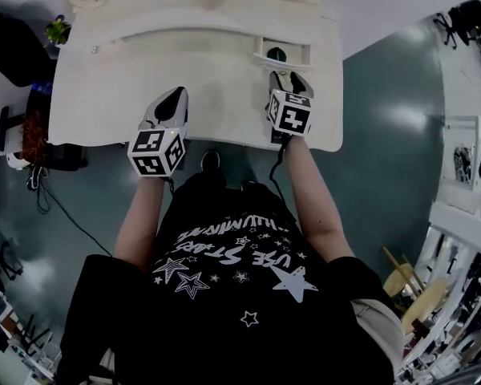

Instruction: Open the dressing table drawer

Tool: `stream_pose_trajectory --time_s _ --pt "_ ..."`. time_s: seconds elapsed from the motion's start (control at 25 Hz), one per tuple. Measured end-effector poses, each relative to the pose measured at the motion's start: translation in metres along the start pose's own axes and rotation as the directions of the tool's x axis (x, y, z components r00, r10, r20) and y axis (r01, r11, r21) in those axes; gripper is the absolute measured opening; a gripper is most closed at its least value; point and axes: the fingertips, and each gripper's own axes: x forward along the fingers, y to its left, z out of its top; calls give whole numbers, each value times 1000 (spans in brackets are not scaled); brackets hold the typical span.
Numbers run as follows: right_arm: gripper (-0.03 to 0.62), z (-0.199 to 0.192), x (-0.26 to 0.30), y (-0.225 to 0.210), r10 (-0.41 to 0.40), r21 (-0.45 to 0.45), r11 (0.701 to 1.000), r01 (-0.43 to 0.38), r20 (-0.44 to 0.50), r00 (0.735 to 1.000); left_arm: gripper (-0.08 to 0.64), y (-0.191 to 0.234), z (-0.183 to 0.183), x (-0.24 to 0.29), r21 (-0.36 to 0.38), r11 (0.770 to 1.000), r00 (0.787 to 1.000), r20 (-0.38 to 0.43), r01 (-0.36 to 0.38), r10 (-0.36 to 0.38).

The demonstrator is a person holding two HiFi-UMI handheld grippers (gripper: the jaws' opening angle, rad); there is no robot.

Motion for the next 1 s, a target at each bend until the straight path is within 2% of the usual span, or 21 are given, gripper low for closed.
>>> stream_pose_trajectory --time_s 0.12,0.32,0.52,0.64,0.76,0.88,1.0 --pt "227 0 -12 -2 48 -34 998 -48 12 999 1 -7 -5 -25 -23 997 997 26 -78 78" --pt "227 4 -40 -8 134 -111 985 -129 41 990 1 -37 -19 -73 -68 980 979 70 -187 192" --pt "214 1 -71 -16 221 -181 961 -207 63 973 1 -75 -40 -115 -107 954 951 107 -280 291" --pt "143 -5 -90 -20 257 -205 950 -237 80 963 1 -98 -57 -138 -138 939 937 112 -315 330" --pt "29 -16 -104 -19 291 -203 941 -270 86 953 2 -113 -74 -158 -154 925 925 104 -347 364" --pt "29 -16 -118 -13 337 -196 930 -311 116 934 1 -120 -82 -173 -164 913 914 102 -373 392" --pt "28 -18 -127 -4 356 -232 918 -322 124 926 1 -125 -90 -188 -177 900 903 98 -397 418"
